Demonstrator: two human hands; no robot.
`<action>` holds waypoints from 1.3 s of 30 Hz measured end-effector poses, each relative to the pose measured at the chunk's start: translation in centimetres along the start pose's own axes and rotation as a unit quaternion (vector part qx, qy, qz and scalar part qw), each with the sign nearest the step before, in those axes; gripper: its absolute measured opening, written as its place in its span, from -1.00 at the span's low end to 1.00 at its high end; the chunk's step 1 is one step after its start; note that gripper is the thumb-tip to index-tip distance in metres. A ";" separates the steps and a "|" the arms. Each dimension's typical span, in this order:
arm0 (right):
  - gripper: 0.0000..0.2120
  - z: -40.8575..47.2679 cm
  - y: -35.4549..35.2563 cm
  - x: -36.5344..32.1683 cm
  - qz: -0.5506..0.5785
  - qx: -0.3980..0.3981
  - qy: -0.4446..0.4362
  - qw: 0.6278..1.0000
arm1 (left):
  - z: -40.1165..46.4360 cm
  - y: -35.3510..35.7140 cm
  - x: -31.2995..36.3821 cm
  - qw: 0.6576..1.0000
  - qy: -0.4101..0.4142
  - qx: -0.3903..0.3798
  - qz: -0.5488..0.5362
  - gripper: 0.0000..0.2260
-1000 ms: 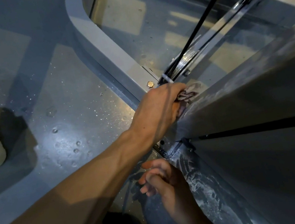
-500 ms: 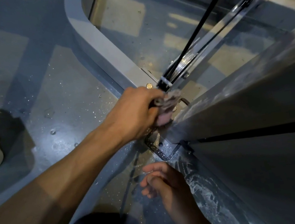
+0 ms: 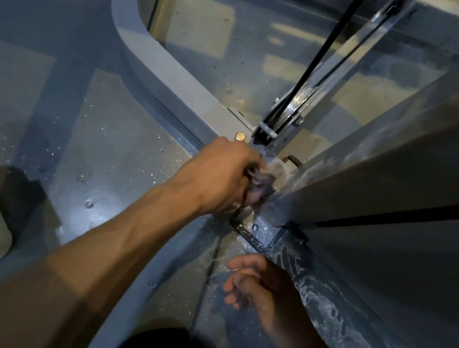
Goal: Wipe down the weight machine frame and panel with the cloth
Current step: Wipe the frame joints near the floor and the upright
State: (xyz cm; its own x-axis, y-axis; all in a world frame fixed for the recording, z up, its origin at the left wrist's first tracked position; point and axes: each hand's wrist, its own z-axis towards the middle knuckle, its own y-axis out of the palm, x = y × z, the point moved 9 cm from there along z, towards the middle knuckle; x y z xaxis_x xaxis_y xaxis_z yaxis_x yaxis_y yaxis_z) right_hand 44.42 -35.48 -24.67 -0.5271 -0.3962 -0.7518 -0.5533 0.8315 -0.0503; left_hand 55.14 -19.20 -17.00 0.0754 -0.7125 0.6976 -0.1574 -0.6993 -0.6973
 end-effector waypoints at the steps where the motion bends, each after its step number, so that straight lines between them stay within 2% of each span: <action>1: -0.73 0.1 0.1 0.0 0.001 -0.002 -0.004 1.000 | -0.4 -1.2 -0.2 0.998 -0.002 0.068 -0.018 -0.88; 3: -0.86 0.3 0.3 0.2 0.000 -0.006 -0.006 1.000 | -1.2 -2.0 0.2 0.984 0.011 0.168 -0.058 -0.83; 4: -0.89 0.2 0.5 0.3 0.006 -0.008 -0.002 1.000 | -1.5 -1.2 0.5 0.982 0.024 0.172 -0.080 -0.83; 5: -0.88 0.2 0.7 0.2 0.015 -0.010 0.000 1.000 | -1.6 0.1 0.9 0.984 0.033 0.153 -0.090 -0.82; 7: -0.75 0.3 1.0 -0.3 0.022 -0.013 0.000 1.000 | -1.7 2.4 1.3 0.991 0.038 0.110 -0.071 -0.76; 9: -0.69 0.3 1.0 -0.5 0.025 -0.016 -0.003 1.000 | -1.6 2.7 0.6 0.995 0.015 0.077 -0.055 -0.71; 12: -0.83 0.3 0.5 -0.1 0.008 -0.012 -0.012 1.000 | -2.0 1.6 -0.2 0.999 0.000 0.031 -0.033 -0.77; 13: -0.89 0.3 0.5 0.0 0.006 -0.012 -0.009 1.000 | -2.4 0.5 -0.5 0.998 -0.002 0.051 -0.031 -0.80; 16: -0.82 0.1 0.6 0.5 -0.005 -0.019 0.001 1.000 | -2.7 -3.0 -2.6 0.982 -0.054 0.179 -0.030 -0.86; 18: -0.88 0.0 0.8 0.2 0.005 -0.013 -0.004 1.000 | -1.9 -3.2 -3.3 0.972 -0.095 0.217 -0.012 -0.87; 21: -0.75 0.0 0.9 0.1 0.028 -0.006 -0.003 1.000 | -1.3 0.2 -1.8 0.979 -0.092 0.182 -0.031 -0.96; 25: -0.70 0.0 0.7 0.3 0.030 -0.013 0.000 0.999 | -2.2 4.0 1.6 0.993 -0.030 0.110 -0.026 -0.90; 27: -0.73 0.0 0.3 0.5 0.025 -0.012 -0.001 1.000 | -1.7 2.6 0.0 0.988 -0.066 0.134 -0.039 -0.94; 30: -0.78 -0.1 0.0 0.5 0.022 -0.012 -0.006 1.000 | -1.7 -0.3 -2.5 0.969 -0.107 0.225 -0.007 -0.88; 31: -0.74 -0.2 -0.1 0.5 0.020 -0.011 -0.009 1.000 | -1.6 0.1 -2.1 0.973 -0.090 0.214 -0.003 -0.85; 34: -0.68 -0.2 0.2 0.2 0.013 -0.014 -0.010 1.000 | -1.7 3.3 1.4 0.995 0.016 0.091 0.023 -0.75; 35: -0.68 -0.2 0.3 0.2 0.011 -0.015 -0.012 1.000 | -1.5 3.4 1.6 0.996 0.033 0.072 0.048 -0.71; 37: -0.68 -0.2 0.3 0.1 0.011 -0.016 -0.013 1.000 | -0.6 1.6 0.2 0.991 0.014 0.116 0.069 -0.71; 39: -0.68 -0.4 0.2 0.4 0.016 -0.014 -0.010 1.000 | -0.6 0.7 -0.6 0.985 -0.024 0.163 0.049 -0.80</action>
State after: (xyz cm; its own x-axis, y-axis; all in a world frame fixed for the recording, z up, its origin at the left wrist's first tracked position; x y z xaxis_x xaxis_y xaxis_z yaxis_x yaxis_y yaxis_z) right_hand 43.84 -35.66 -24.69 -0.5322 -0.3606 -0.7660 -0.5539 0.8326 -0.0071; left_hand 54.43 -19.25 -17.76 0.1230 -0.7741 0.6209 0.1579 -0.6025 -0.7824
